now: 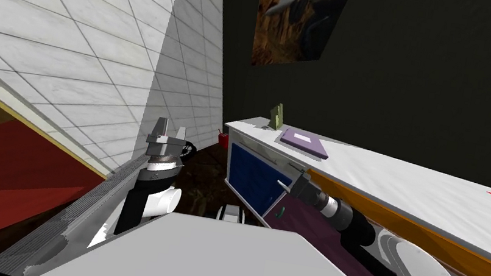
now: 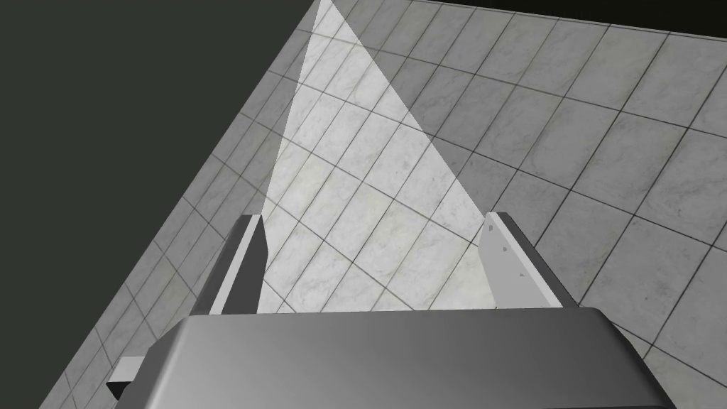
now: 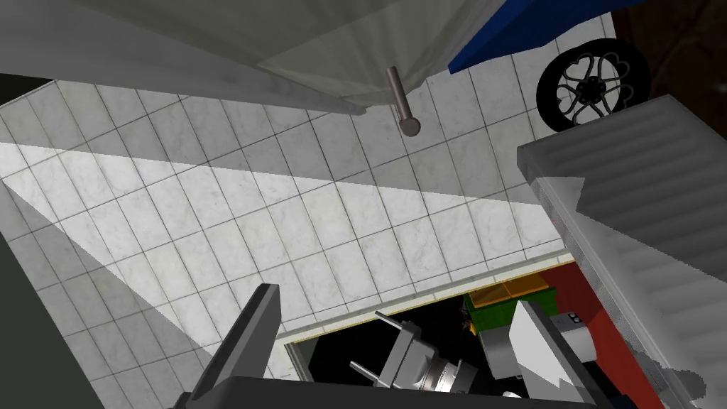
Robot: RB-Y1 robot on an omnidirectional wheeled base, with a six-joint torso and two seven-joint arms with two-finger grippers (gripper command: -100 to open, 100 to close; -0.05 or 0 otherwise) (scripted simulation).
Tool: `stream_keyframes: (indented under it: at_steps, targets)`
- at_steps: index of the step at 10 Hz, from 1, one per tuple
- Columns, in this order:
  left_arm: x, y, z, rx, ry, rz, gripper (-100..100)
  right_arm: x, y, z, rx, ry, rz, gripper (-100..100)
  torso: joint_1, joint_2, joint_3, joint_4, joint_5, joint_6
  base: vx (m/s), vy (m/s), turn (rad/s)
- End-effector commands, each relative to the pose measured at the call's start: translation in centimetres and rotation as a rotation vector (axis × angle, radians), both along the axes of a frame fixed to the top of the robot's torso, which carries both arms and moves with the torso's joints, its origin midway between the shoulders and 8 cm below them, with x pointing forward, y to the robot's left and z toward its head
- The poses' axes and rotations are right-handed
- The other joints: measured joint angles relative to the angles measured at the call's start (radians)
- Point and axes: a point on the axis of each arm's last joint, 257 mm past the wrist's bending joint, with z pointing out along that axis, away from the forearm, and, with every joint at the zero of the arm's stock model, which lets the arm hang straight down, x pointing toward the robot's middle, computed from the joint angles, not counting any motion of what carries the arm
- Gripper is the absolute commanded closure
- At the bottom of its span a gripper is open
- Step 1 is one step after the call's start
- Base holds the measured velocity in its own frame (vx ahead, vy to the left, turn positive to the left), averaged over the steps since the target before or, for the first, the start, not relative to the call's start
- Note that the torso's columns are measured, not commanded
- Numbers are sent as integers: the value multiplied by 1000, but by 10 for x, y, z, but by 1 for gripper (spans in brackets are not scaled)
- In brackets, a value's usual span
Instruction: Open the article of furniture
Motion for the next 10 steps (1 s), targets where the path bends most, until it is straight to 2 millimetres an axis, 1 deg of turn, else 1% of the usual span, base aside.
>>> stream_keyframes:
  at_steps: [1, 2, 3, 7, 10]
  targets:
    - [0, 0, 0, 0, 0, 0, 0, 2, -13, -14, -138, -11, -16, -100, -1, 2, 1, 0, 0, -1, 94, 65, -56]
    - [0, 0, 0, 0, 0, 0, 0, 3, -20, -19, -206, -18, -20, -100, -2, 2, 1, 1, -1, 0, 107, 103, -112]
    - [0, 0, 0, 0, 0, 0, 0, 3, -21, -21, -218, -17, -25, -100, 0, 2, 1, 1, 0, 0, 69, 93, -50]
    - [0, 0, 0, 0, 0, 0, 0, 6, -50, -38, -462, -35, -43, -100, 0, 2, 1, 1, 0, 0, 74, 85, -86]
    - [0, 0, 0, 0, 0, 0, 0, 7, -67, -45, -601, -46, -46, -100, -2, 2, 1, 1, 0, 0, 77, 83, -61]
